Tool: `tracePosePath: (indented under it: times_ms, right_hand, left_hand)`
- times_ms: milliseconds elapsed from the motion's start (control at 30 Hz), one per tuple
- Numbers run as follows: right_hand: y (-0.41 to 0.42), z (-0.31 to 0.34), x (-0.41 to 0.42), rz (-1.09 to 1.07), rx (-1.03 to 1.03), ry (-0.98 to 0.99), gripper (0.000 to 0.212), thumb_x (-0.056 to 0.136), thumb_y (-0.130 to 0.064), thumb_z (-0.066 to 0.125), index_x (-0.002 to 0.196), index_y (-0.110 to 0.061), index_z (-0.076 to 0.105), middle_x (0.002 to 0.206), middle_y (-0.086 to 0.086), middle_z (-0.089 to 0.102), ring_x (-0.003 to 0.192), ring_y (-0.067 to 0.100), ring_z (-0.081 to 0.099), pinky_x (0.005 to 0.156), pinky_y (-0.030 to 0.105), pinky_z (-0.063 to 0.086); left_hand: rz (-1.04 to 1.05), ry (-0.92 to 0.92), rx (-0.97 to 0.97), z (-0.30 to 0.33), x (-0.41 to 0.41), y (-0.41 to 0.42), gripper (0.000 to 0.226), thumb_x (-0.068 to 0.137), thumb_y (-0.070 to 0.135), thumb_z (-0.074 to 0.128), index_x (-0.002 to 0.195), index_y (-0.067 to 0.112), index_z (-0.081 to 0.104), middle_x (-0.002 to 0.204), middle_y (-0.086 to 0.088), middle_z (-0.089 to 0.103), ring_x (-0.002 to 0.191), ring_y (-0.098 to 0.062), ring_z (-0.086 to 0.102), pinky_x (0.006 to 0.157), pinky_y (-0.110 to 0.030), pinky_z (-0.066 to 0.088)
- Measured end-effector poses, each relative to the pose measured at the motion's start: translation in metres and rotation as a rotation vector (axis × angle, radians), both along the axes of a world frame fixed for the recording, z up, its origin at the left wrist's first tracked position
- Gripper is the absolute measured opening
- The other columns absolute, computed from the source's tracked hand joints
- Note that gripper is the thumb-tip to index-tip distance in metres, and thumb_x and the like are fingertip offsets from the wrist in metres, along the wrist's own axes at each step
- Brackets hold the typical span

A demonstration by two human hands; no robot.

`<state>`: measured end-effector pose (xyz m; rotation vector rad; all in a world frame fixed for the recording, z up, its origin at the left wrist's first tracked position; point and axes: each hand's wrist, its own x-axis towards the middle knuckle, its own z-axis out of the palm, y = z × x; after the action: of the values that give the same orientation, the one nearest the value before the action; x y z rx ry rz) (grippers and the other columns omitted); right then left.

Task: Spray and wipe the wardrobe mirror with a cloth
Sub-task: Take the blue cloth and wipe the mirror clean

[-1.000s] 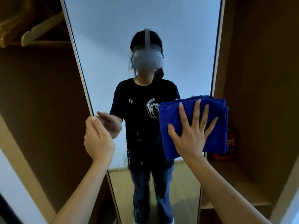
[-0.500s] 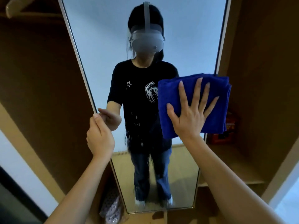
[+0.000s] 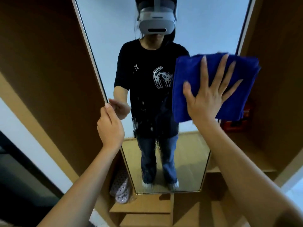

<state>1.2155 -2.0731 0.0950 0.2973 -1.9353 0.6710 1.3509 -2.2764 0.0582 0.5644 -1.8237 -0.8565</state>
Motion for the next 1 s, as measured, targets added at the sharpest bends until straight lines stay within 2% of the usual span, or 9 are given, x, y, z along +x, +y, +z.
tracePosePath:
  times_ms: [100,233,367,467,633,733,833,933,1000]
  right_hand:
    - [0.001,0.016,-0.004,-0.046,-0.005,0.026,0.066,0.095,-0.064,0.03,0.152,-0.032,0.025,0.159,0.017,0.021,0.146,0.04,0.015,0.113,0.065,0.005]
    - [-0.003,-0.037,-0.004,-0.03,0.035,0.055,0.065,0.095,-0.064,0.031,0.152,-0.033,0.025,0.158,0.018,0.023,0.145,0.04,0.017,0.112,0.067,0.008]
    - [-0.009,-0.122,0.003,0.062,0.154,0.059,0.069,0.094,-0.067,0.03,0.153,-0.041,0.006,0.163,-0.002,-0.013,0.149,0.025,-0.01,0.115,0.06,-0.004]
    - [-0.013,-0.154,0.01,0.071,0.193,0.022,0.069,0.093,-0.069,0.028,0.152,-0.044,0.004,0.161,-0.006,-0.018,0.149,0.022,-0.015,0.115,0.058,-0.007]
    - [-0.017,-0.133,0.012,0.096,0.147,-0.014,0.065,0.091,-0.067,0.033,0.148,-0.041,0.015,0.162,-0.003,-0.013,0.148,0.021,-0.017,0.115,0.054,-0.012]
    - [-0.03,-0.096,0.013,0.078,0.043,-0.01,0.064,0.094,-0.067,0.029,0.15,-0.037,0.019,0.158,0.011,0.01,0.147,0.034,0.003,0.114,0.06,-0.004]
    - [-0.052,-0.071,0.02,0.022,0.014,0.006,0.064,0.095,-0.065,0.032,0.15,-0.033,0.025,0.155,0.016,0.022,0.143,0.04,0.014,0.111,0.067,0.006]
    - [-0.077,-0.072,0.035,0.049,0.064,0.02,0.065,0.094,-0.066,0.033,0.151,-0.036,0.021,0.156,0.012,0.014,0.144,0.037,0.01,0.112,0.067,0.006]
    - [-0.096,-0.079,0.046,0.099,0.128,0.021,0.068,0.093,-0.067,0.033,0.152,-0.042,0.009,0.161,0.006,-0.003,0.148,0.032,-0.003,0.113,0.065,0.001]
  left_hand:
    - [0.002,0.004,0.003,-0.001,0.0,-0.001,0.044,0.106,0.031,0.023,0.097,0.006,0.057,0.072,0.009,0.054,0.065,0.0,0.053,0.05,-0.01,0.035]
    - [0.02,0.003,0.015,-0.001,-0.002,0.001,0.043,0.106,0.03,0.023,0.098,0.005,0.057,0.071,0.011,0.053,0.064,0.003,0.051,0.052,-0.008,0.037]
    - [0.001,-0.009,0.001,-0.005,-0.001,-0.001,0.04,0.106,0.03,0.022,0.1,0.007,0.055,0.073,0.011,0.053,0.065,0.002,0.052,0.052,-0.011,0.035]
    - [-0.037,-0.052,-0.036,-0.01,0.001,-0.003,0.033,0.106,0.03,0.023,0.103,0.012,0.051,0.077,0.012,0.054,0.067,0.006,0.053,0.053,-0.01,0.035]
    - [-0.089,-0.069,-0.065,-0.014,0.006,-0.008,0.026,0.106,0.027,0.024,0.099,0.016,0.046,0.072,0.012,0.051,0.061,0.006,0.054,0.05,-0.008,0.035]
    - [-0.114,-0.071,-0.033,-0.015,0.008,-0.009,0.028,0.106,0.029,0.022,0.099,0.015,0.045,0.07,0.01,0.051,0.058,0.005,0.053,0.048,-0.01,0.034]
    - [-0.153,-0.063,0.024,-0.013,0.01,-0.009,0.031,0.106,0.032,0.021,0.096,0.015,0.045,0.068,0.01,0.049,0.055,0.004,0.051,0.048,-0.012,0.032]
    - [-0.203,-0.063,0.115,-0.01,0.012,-0.009,0.04,0.105,0.038,0.019,0.102,0.015,0.051,0.081,0.013,0.058,0.074,0.004,0.057,0.063,-0.014,0.038]
    - [-0.251,-0.054,0.166,-0.008,0.013,-0.011,0.051,0.103,0.046,0.016,0.116,0.016,0.056,0.098,0.013,0.063,0.09,0.005,0.059,0.075,-0.015,0.04]
